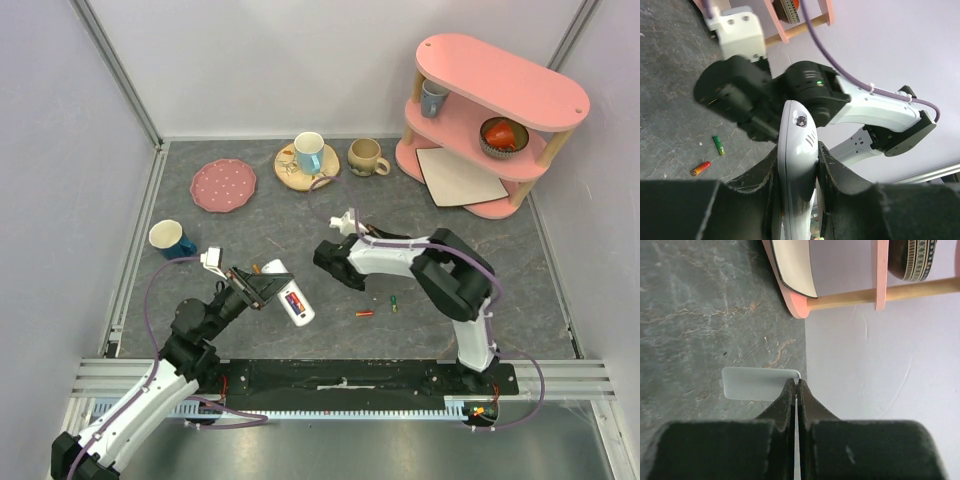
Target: Load the batteries into the remote control
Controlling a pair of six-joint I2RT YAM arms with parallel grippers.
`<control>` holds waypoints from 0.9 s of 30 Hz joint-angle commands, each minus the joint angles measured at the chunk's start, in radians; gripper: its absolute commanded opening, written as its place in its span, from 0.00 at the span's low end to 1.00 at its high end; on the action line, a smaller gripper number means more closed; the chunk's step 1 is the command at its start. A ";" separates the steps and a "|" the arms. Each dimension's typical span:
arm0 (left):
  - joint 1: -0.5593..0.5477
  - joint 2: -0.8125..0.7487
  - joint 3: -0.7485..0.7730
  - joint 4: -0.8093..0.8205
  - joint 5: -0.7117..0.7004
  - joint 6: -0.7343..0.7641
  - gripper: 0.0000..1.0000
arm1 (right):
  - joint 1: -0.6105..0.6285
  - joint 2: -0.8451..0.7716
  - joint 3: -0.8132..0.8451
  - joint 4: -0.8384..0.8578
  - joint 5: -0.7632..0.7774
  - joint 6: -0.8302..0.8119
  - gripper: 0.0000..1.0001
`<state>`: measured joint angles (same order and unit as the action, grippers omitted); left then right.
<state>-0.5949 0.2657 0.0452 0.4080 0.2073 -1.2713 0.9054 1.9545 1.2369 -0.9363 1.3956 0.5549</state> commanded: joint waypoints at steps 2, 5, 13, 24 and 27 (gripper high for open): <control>0.004 -0.036 -0.096 0.000 -0.020 0.018 0.02 | 0.047 0.191 0.135 -0.319 0.149 0.290 0.00; 0.004 -0.059 -0.094 -0.026 -0.025 0.021 0.02 | 0.059 0.286 0.194 -0.476 0.143 0.434 0.00; 0.003 -0.077 -0.100 -0.048 -0.029 0.018 0.02 | 0.096 0.291 0.199 -0.489 0.082 0.439 0.13; 0.004 -0.083 -0.102 -0.043 -0.017 0.015 0.02 | 0.107 0.149 0.101 -0.122 -0.115 0.094 0.31; 0.004 -0.091 -0.105 -0.048 -0.019 0.010 0.02 | 0.105 0.156 0.105 -0.124 -0.133 0.091 0.49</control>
<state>-0.5949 0.1917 0.0452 0.3328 0.1856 -1.2713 1.0073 2.1506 1.3415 -1.1595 1.3048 0.7082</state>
